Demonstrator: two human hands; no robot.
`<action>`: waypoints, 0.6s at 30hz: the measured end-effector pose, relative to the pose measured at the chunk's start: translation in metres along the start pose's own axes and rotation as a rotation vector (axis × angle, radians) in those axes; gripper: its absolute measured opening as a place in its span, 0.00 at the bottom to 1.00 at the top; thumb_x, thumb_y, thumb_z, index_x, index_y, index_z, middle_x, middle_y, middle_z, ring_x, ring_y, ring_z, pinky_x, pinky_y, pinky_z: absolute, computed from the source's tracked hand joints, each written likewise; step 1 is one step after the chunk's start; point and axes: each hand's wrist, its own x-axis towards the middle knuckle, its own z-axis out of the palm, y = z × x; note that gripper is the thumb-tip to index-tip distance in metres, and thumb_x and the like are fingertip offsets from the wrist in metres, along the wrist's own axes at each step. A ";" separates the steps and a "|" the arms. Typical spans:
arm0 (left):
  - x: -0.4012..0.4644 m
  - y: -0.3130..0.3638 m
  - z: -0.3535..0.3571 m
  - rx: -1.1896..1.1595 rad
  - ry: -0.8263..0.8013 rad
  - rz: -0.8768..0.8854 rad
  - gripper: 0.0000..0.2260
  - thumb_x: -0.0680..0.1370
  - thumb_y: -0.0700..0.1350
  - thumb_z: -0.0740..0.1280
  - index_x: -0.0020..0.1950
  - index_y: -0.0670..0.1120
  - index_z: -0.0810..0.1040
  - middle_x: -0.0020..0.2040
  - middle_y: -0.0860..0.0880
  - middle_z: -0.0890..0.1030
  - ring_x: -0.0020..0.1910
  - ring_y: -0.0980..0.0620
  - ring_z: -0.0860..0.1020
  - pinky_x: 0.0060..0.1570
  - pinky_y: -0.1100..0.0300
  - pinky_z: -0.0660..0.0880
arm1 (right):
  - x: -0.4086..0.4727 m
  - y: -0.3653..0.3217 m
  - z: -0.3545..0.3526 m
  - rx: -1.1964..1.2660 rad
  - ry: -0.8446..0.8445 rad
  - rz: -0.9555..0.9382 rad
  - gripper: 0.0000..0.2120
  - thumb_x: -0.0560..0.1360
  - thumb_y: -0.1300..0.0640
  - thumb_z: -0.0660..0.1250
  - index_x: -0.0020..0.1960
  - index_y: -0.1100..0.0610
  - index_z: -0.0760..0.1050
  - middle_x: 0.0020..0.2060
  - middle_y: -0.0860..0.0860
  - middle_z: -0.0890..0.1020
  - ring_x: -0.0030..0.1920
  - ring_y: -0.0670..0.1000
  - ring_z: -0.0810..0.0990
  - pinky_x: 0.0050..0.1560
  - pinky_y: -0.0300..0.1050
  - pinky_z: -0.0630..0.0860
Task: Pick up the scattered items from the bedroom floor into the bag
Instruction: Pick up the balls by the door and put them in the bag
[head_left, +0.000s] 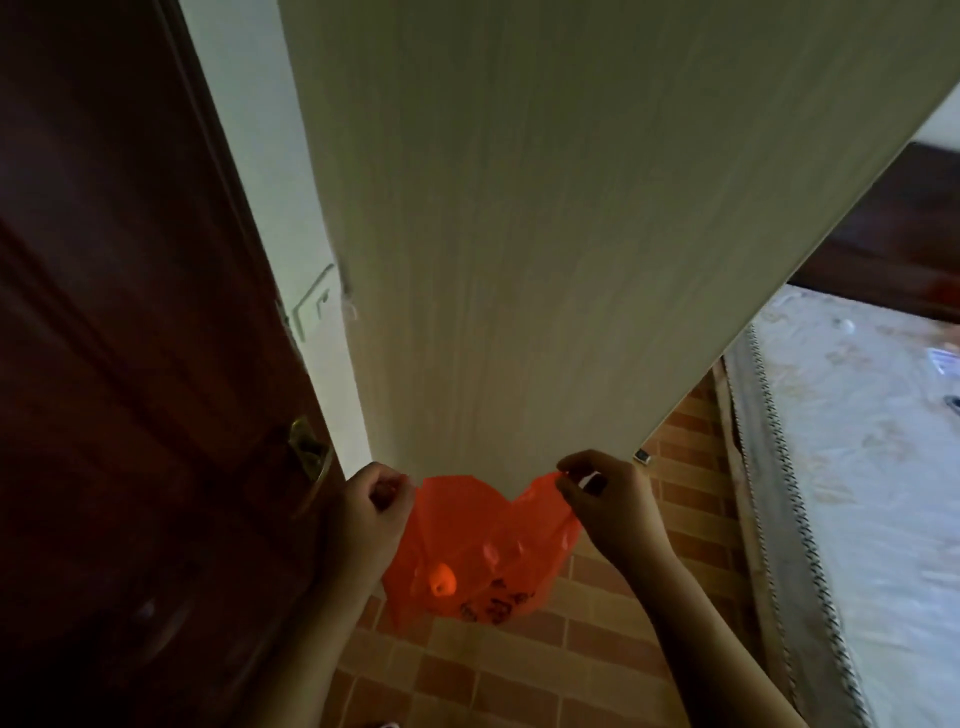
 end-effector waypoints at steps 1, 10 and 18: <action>0.006 -0.003 0.003 -0.010 -0.020 0.018 0.10 0.78 0.46 0.75 0.40 0.57 0.78 0.34 0.56 0.81 0.35 0.59 0.80 0.36 0.56 0.77 | -0.001 0.000 0.001 -0.008 0.017 0.012 0.08 0.78 0.58 0.75 0.53 0.46 0.83 0.44 0.41 0.84 0.37 0.39 0.81 0.33 0.33 0.76; 0.025 -0.008 0.034 -0.003 -0.127 0.082 0.08 0.76 0.58 0.70 0.43 0.55 0.80 0.38 0.58 0.83 0.41 0.57 0.83 0.42 0.49 0.83 | -0.009 0.014 -0.016 -0.096 0.118 0.066 0.09 0.78 0.58 0.74 0.56 0.48 0.84 0.46 0.39 0.83 0.41 0.36 0.81 0.35 0.28 0.76; 0.008 0.010 0.065 0.074 -0.161 0.113 0.06 0.79 0.49 0.73 0.43 0.53 0.80 0.38 0.59 0.81 0.40 0.62 0.80 0.38 0.60 0.74 | -0.017 0.057 -0.036 -0.079 0.123 0.094 0.08 0.78 0.60 0.74 0.55 0.51 0.84 0.46 0.41 0.84 0.38 0.39 0.81 0.35 0.30 0.74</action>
